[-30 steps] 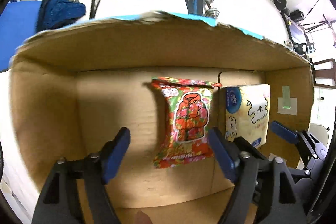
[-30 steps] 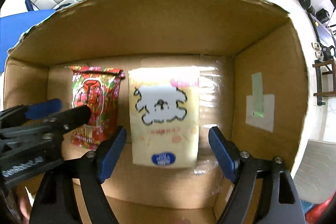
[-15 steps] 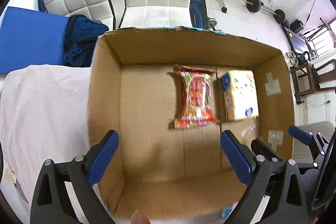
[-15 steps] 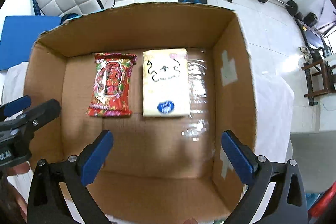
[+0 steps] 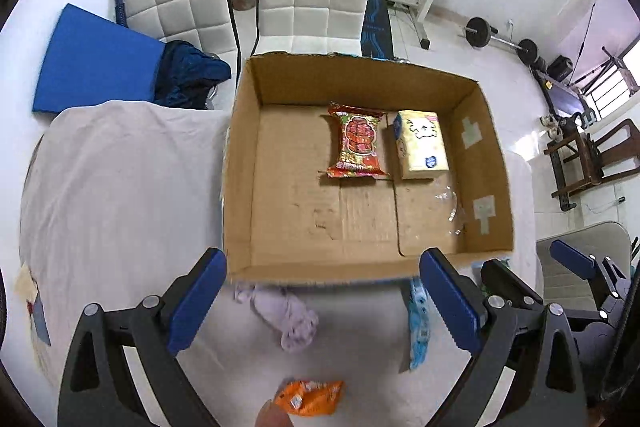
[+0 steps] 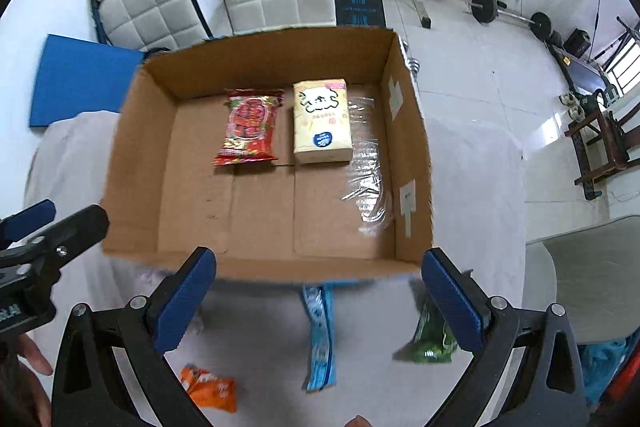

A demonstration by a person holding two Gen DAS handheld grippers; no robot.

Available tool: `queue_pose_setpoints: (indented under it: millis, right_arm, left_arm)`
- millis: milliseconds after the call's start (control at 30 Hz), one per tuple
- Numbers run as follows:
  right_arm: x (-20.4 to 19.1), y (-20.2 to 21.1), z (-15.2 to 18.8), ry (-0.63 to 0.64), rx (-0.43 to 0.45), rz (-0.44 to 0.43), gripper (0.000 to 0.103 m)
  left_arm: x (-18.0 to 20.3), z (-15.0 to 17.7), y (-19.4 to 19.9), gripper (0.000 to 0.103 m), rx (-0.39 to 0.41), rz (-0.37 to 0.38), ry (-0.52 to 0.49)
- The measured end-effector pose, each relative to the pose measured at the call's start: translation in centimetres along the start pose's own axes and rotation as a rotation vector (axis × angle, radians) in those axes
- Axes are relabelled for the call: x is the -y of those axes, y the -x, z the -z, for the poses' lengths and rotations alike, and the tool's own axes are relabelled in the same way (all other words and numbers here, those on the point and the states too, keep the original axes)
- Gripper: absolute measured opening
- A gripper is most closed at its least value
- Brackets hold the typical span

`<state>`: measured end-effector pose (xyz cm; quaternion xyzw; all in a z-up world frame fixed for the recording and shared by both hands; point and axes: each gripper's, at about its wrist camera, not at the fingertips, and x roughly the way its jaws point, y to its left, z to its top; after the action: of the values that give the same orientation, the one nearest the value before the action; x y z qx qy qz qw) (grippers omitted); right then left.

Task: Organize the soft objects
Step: 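Move both tools back toward the remaining items beside the box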

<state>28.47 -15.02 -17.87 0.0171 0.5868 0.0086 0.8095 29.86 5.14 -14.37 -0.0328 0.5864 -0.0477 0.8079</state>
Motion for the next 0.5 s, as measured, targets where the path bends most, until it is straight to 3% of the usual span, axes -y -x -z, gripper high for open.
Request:
queue_pose_setpoints:
  millis: [167, 300, 367, 500]
  right_arm:
    - [0.7, 3.4, 2.3, -0.004, 0.026, -0.040, 0.103]
    - [3.5, 3.3, 4.4, -0.055, -0.003, -0.028, 0.103]
    - [5.9, 2.1, 5.9, -0.105, -0.038, -0.007, 0.103]
    - [11.0, -2.0, 8.8, -0.214, -0.138, 0.051, 0.103]
  left_arm:
    - [0.1, 2.1, 1.9, 0.099, 0.013, -0.024, 0.032]
    - [-1.5, 4.9, 1.3, 0.099, -0.027, -0.047, 0.098]
    - [-2.6, 6.7, -0.1, 0.099, -0.071, -0.062, 0.148]
    - [-3.9, 10.9, -5.0, 0.099, -0.237, -0.039, 0.249]
